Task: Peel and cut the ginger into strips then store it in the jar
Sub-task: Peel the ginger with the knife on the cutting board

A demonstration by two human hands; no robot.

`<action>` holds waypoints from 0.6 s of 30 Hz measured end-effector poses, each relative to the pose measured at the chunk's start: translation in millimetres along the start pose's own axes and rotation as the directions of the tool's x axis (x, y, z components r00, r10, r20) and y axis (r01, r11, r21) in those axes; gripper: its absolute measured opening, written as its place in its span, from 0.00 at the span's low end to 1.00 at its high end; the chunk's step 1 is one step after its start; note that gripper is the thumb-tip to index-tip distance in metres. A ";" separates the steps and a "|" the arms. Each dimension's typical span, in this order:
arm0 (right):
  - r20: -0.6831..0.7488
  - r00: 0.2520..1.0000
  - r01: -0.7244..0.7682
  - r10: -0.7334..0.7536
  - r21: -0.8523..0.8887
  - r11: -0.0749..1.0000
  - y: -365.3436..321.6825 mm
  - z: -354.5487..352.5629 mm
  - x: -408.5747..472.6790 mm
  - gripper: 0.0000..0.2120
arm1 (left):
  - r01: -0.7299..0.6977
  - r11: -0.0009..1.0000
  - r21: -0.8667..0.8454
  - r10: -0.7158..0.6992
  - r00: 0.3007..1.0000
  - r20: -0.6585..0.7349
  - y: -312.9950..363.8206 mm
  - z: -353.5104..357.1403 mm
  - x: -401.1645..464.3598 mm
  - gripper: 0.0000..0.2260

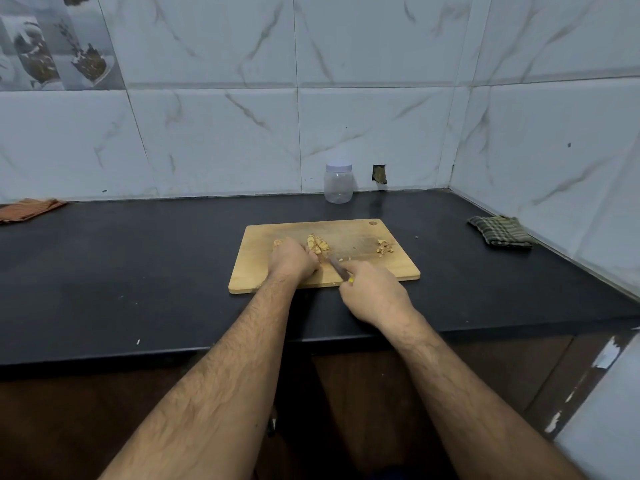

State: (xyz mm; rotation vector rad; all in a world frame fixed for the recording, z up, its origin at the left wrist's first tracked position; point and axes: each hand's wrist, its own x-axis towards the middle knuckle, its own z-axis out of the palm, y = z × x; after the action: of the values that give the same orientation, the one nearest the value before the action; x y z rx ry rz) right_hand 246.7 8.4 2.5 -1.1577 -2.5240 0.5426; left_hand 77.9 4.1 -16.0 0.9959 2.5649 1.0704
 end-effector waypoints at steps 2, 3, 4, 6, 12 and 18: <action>0.019 1.000 -0.007 0.007 -0.004 1.000 0.0 2.4 1.0 0.20 | -0.007 1.000 -0.005 0.007 1.000 0.006 0.1 -0.8 -1.2 0.06; 0.022 0.999 -0.027 0.027 -0.003 1.000 2.4 2.0 1.2 0.21 | -0.013 1.000 -0.008 0.013 1.000 0.007 0.1 -1.2 -1.6 0.05; 0.021 0.998 -0.053 0.053 -0.004 0.999 6.1 1.0 1.5 0.22 | -0.019 1.000 -0.012 0.019 1.000 0.007 -0.1 -1.8 -2.1 0.05; 0.005 0.995 -0.102 0.102 0.004 0.995 14.7 -2.2 2.6 0.20 | -0.027 1.000 -0.016 0.027 1.000 0.005 -0.7 -2.8 -3.4 0.05; -0.030 0.997 -0.074 0.074 0.010 0.997 16.1 -8.2 4.2 0.22 | -0.042 0.998 -0.050 0.040 0.998 -0.042 -0.5 -3.8 -4.5 0.04; -0.047 0.998 -0.038 0.039 0.027 0.999 10.7 -2.1 16.4 0.21 | -0.095 0.995 0.028 0.098 0.984 -0.149 1.3 -1.5 2.5 0.09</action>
State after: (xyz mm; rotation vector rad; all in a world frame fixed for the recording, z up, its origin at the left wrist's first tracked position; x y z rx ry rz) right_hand 244.4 27.9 1.4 -1.1978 -2.4523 0.5492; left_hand 76.0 5.6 -13.8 1.0949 2.6753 1.1886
